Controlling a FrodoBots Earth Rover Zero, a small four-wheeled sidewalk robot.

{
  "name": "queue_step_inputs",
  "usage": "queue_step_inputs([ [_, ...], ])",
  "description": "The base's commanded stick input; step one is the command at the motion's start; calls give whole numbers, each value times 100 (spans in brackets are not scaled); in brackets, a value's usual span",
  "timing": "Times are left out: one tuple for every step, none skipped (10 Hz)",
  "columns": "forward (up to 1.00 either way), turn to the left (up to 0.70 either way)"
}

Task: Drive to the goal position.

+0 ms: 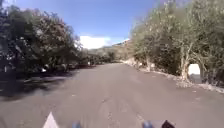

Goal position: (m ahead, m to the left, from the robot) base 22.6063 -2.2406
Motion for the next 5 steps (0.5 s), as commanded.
queue_step_inputs([
  [50,0],
  [50,0],
  [50,0],
  [50,0],
  [50,0],
])
